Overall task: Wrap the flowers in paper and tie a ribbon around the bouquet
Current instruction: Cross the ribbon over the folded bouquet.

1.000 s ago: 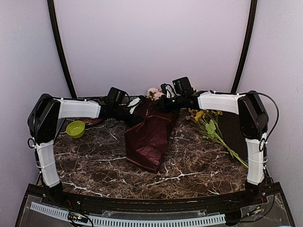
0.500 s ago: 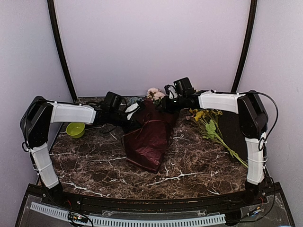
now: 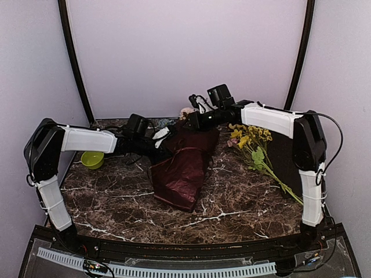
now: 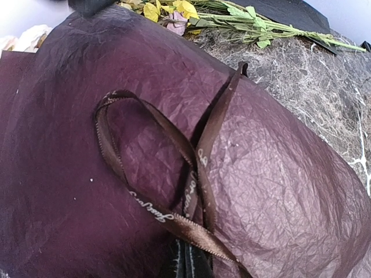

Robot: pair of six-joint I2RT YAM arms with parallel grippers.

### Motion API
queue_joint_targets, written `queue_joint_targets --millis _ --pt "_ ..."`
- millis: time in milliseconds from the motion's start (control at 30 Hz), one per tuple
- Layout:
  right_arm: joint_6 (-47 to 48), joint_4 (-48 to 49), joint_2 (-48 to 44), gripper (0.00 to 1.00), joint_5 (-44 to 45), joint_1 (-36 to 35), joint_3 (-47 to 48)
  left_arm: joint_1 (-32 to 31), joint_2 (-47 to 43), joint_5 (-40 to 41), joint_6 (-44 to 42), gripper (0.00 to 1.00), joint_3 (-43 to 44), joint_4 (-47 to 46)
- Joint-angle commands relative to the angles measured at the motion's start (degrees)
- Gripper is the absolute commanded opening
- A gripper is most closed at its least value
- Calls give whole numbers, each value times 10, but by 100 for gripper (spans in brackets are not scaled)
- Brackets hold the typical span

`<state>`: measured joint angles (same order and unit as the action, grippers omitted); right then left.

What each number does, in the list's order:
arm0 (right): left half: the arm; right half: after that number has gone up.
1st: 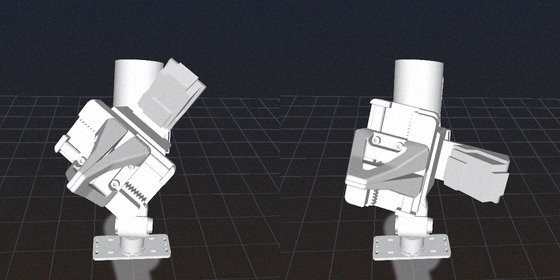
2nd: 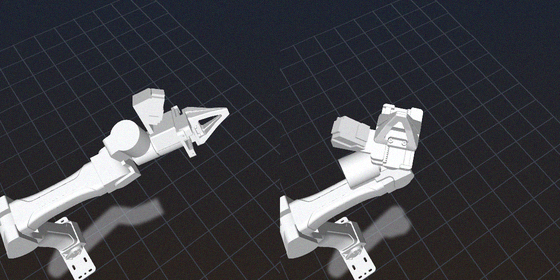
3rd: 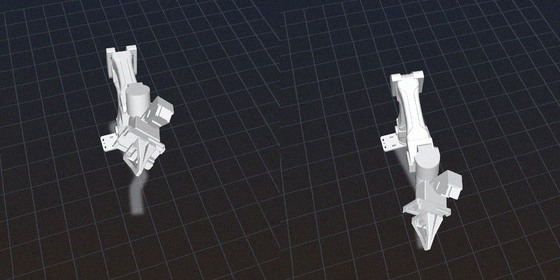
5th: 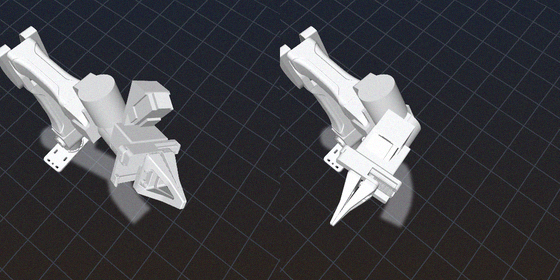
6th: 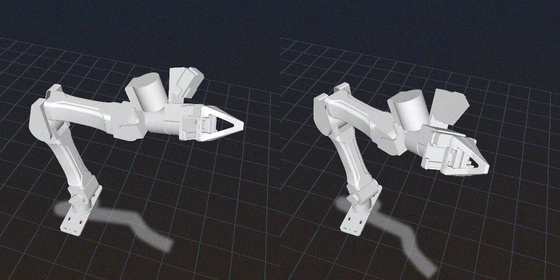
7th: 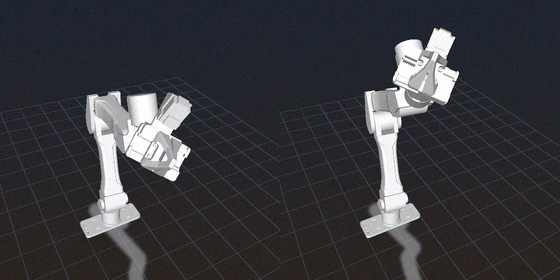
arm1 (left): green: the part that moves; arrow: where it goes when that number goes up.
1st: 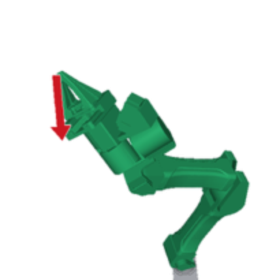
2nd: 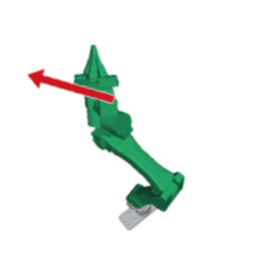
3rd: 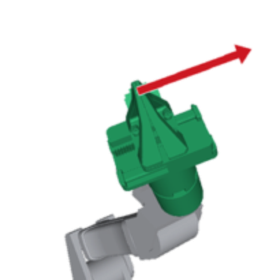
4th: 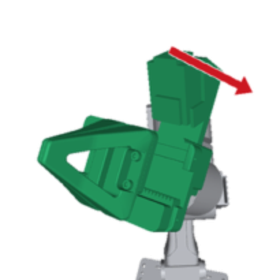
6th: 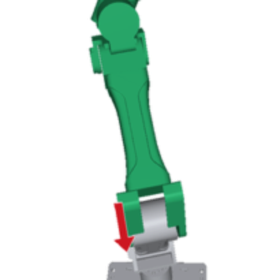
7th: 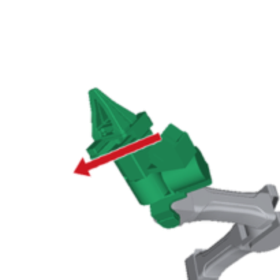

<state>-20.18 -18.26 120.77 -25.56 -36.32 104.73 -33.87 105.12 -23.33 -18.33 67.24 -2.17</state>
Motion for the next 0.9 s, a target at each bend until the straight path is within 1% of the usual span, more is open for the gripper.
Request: queue_joint_targets --millis 0,133,200,267,333,367,400,467,600,700,800,867 --pt "2 -18 35 49 -29 -11 5 -10 -40 9 -18 0 -19 -17" --pt "-16 -7 50 47 -35 -17 13 -11 -50 19 -27 0 -28 -22" --pt "-22 -1 57 43 -45 -21 15 -23 -55 20 -31 0 -30 -23" --pt "-24 -4 65 33 -45 -26 19 -27 -61 23 -32 0 -35 -26" --pt "-29 -10 67 19 -48 -26 15 -27 -72 22 -29 0 -43 -33" --pt "-33 -10 62 14 -46 -26 8 -27 -79 19 -27 0 -49 -40" --pt "-39 -9 57 10 -38 -26 -1 -27 -89 12 -24 0 -56 -50" --pt "-52 -4 44 6 -18 -23 -22 -27 -110 -4 -17 0 -78 -79" --pt "-58 24 24 6 -56 -16 -65 -27 -143 -20 3 0 -112 -125" --pt "-37 21 19 11 -99 -17 -82 -27 -148 -17 2 0 -110 -123" --pt "-5 -1 14 14 -111 -21 -92 -27 -147 -12 7 0 -108 -124" --pt "8 1 3 18 -121 -23 -109 -27 -144 -10 8 0 -105 -126"
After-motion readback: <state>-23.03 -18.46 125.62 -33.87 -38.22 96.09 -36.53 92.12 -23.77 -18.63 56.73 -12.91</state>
